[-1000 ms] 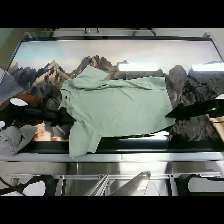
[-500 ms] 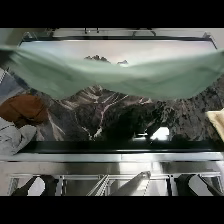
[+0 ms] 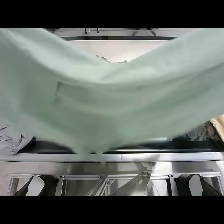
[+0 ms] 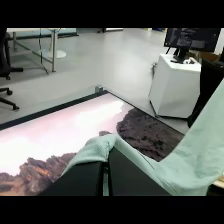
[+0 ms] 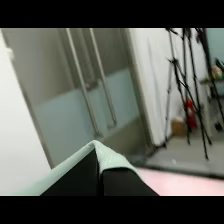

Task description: Fold the shirts.

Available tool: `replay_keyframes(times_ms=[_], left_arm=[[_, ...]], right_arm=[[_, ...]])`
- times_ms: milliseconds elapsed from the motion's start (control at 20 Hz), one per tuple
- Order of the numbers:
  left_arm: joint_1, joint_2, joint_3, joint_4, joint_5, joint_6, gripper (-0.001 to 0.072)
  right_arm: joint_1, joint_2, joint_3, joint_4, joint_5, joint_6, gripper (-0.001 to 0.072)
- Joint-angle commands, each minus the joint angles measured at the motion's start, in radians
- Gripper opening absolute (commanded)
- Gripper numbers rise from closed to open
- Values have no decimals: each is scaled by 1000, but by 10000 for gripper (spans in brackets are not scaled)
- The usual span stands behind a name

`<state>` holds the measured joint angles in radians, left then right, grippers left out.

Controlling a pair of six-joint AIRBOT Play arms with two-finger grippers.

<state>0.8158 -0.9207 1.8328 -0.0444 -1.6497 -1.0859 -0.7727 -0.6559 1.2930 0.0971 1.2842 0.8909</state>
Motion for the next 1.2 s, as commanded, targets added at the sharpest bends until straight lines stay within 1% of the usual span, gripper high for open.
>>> replay_keyframes(times_ms=[0, 50, 100, 200, 300, 400, 500, 550, 650, 700, 750, 850, 950, 1150], left_arm=[[-166, -153, 93, 195, 14, -48, 27], [-254, -218, 93, 261, 15, -43, 26], [-347, -288, 93, 352, 11, -17, 27], [-513, -428, 93, 584, 19, -11, 27], [-630, -587, 94, 771, 36, -11, 27], [-679, -744, 94, 875, 35, -11, 27], [-682, -874, 94, 975, 48, -11, 26], [-670, -927, 94, 1021, 67, -11, 26], [-626, -1005, 94, 1009, 126, -10, 27], [-606, -1036, 94, 974, 145, -2, 27], [-587, -1068, 94, 917, 147, 26, 26], [-573, -1122, 94, 849, 154, 32, 26], [-576, -1151, 94, 845, 161, 34, 27], [-597, -1188, 94, 846, 142, 36, 26]], right_arm=[[109, -6, -37, -305, -49, 63, 15], [196, -38, -99, -349, -98, 63, 15], [273, -68, -154, -381, -147, 53, 15], [414, -154, -248, -468, -274, 35, 15], [515, -298, -288, -550, -401, 36, 15], [547, -457, -287, -563, -459, 36, 14], [544, -614, -281, -557, -516, 37, 14], [530, -680, -269, -550, -521, 37, 14], [491, -792, -240, -508, -517, 30, 14], [472, -837, -222, -480, -506, -6, 14], [460, -873, -202, -459, -494, -33, 14], [448, -929, -159, -454, -483, -51, 14], [447, -974, -121, -455, -478, -59, 14], [450, -1044, -95, -473, -390, -100, 14]])
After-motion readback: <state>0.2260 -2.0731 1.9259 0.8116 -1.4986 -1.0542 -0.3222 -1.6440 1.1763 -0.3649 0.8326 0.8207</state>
